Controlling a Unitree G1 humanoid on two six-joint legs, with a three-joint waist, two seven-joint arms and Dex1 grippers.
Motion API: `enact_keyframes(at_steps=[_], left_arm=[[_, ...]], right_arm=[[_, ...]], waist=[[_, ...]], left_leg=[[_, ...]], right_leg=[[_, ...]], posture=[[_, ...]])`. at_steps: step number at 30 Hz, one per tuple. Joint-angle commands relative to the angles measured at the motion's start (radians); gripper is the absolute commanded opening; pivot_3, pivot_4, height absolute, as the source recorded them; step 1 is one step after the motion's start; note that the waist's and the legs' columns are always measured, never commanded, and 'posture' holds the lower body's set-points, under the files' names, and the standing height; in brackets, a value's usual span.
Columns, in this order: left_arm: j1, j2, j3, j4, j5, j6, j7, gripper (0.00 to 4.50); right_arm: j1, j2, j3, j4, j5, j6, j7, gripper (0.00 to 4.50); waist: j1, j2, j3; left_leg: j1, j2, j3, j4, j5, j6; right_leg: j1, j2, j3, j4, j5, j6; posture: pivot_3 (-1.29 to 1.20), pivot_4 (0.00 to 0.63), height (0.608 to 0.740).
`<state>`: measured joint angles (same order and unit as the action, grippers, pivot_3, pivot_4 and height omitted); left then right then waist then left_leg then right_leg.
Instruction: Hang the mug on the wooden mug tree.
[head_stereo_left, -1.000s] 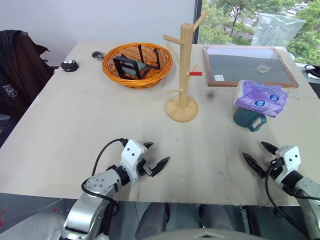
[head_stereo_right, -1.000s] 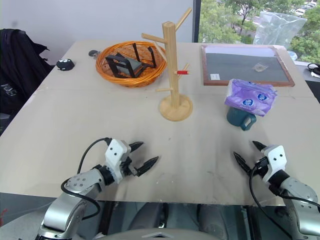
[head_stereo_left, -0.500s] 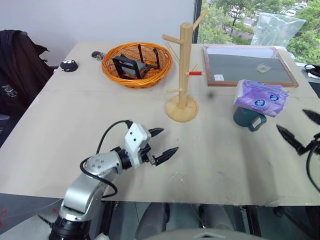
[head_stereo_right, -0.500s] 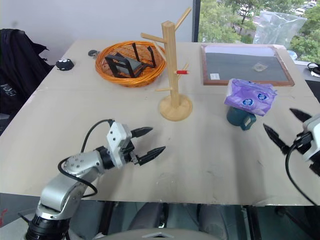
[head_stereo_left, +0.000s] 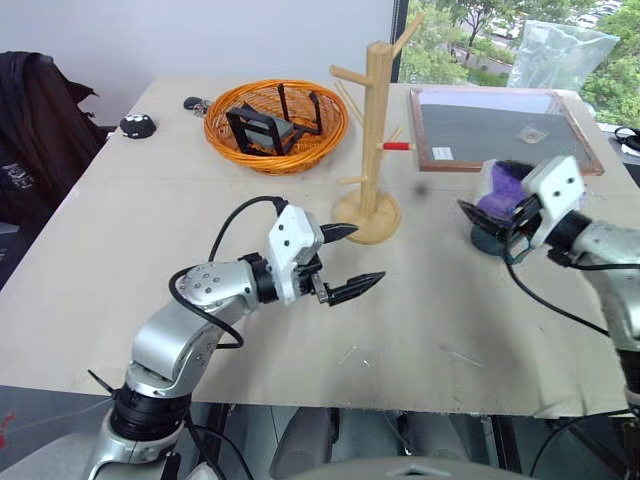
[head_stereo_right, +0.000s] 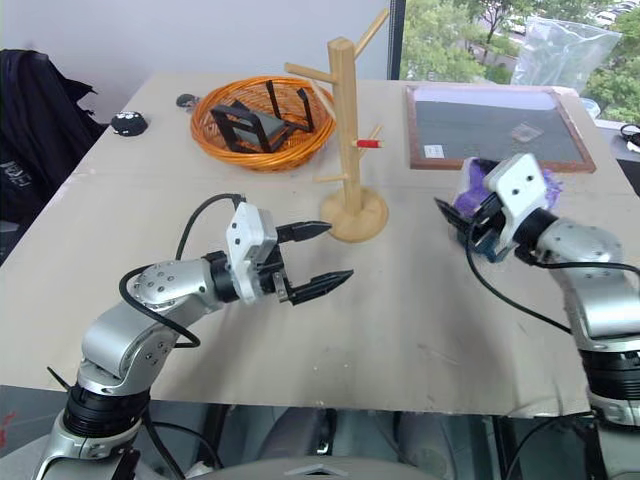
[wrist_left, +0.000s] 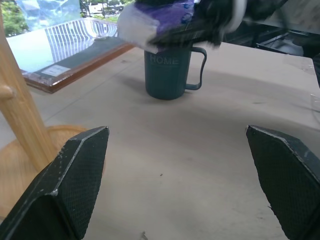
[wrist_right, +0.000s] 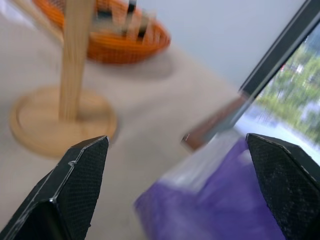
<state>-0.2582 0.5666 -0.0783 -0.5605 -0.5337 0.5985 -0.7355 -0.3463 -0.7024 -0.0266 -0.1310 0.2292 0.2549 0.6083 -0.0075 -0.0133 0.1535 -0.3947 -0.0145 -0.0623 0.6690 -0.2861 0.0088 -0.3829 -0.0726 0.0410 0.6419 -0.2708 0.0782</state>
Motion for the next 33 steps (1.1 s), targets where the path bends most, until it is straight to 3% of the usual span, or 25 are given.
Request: enact_keyframes(at_steps=[1,4,10,17,20,23,27,32,33], left_arm=[[0.005,0.001,0.021,-0.057,-0.011,0.0,0.02,4.5],[0.012,-0.008,0.026,-0.059,-0.02,0.008,0.039,4.5],[0.017,-0.008,0.016,-0.06,-0.014,-0.003,0.048,4.5],[-0.001,-0.033,-0.004,-0.012,-0.051,-0.046,-0.031,4.5],[-0.056,-0.078,-0.036,0.048,-0.054,-0.078,-0.077,4.5],[-0.135,-0.141,-0.067,0.117,-0.059,-0.103,-0.112,4.5],[-0.253,-0.237,-0.122,0.23,-0.057,-0.134,-0.173,4.5],[-0.323,-0.302,-0.172,0.297,-0.049,-0.143,-0.226,4.5],[-0.331,-0.307,-0.176,0.305,-0.046,-0.145,-0.233,4.5]], right_arm=[[-0.017,0.004,-0.016,0.002,-0.032,-0.06,0.001,3.96],[-0.009,0.009,-0.016,-0.004,-0.04,-0.073,0.011,3.03],[-0.007,0.021,-0.043,-0.009,-0.039,-0.087,0.013,0.11],[-0.012,-0.011,-0.162,-0.112,0.024,-0.008,-0.005,0.05],[0.049,-0.067,-0.31,-0.216,0.061,0.089,-0.02,0.05],[0.203,-0.1,-0.471,-0.309,0.072,0.176,-0.016,0.05],[0.473,-0.019,-0.619,-0.408,0.057,0.282,-0.051,0.05],[0.631,0.104,-0.566,-0.396,-0.026,0.257,-0.148,0.05],[0.646,0.123,-0.559,-0.391,-0.039,0.248,-0.165,0.36]], waist=[[-0.002,0.0,0.0],[-0.005,0.0,0.0],[-0.005,0.0,0.0],[-0.003,0.0,0.0],[0.004,0.0,0.0],[0.023,0.0,0.0],[0.032,-0.001,-0.001],[-0.013,0.001,-0.002],[-0.009,0.0,-0.002]], left_leg=[[0.0,0.0,0.0,0.0,0.0,0.0],[0.0,0.0,0.0,0.0,0.0,0.0],[0.003,0.0,0.0,0.0,0.0,0.0],[0.002,0.0,0.0,0.0,0.0,0.0],[0.002,0.0,-0.001,0.0,0.0,0.0],[0.001,-0.001,-0.002,0.001,0.0,0.0],[-0.001,-0.002,-0.002,0.001,0.0,0.0],[0.004,-0.002,0.005,0.002,-0.001,0.002],[0.01,-0.001,0.005,0.001,-0.002,0.005]], right_leg=[[0.0,0.0,0.0,0.0,0.0,0.0],[0.0,0.0,0.0,0.0,0.0,0.0],[0.002,0.001,0.0,0.002,0.0,0.0],[0.002,0.001,0.0,0.001,0.0,0.0],[0.002,0.001,-0.001,0.001,0.0,0.0],[0.002,0.001,-0.002,0.0,0.0,0.0],[0.003,0.001,-0.004,0.001,0.0,0.0],[0.003,0.001,0.004,0.003,0.001,0.001],[0.008,0.002,0.004,0.003,0.001,0.001]], posture=[[0.0,0.15,0.737],[0.0,0.15,0.737],[0.0,0.15,0.737],[0.0,0.15,0.737],[0.0,0.15,0.737],[0.0,0.15,0.737],[0.0,0.15,0.737],[0.0,0.15,0.737],[0.0,0.15,0.737]])
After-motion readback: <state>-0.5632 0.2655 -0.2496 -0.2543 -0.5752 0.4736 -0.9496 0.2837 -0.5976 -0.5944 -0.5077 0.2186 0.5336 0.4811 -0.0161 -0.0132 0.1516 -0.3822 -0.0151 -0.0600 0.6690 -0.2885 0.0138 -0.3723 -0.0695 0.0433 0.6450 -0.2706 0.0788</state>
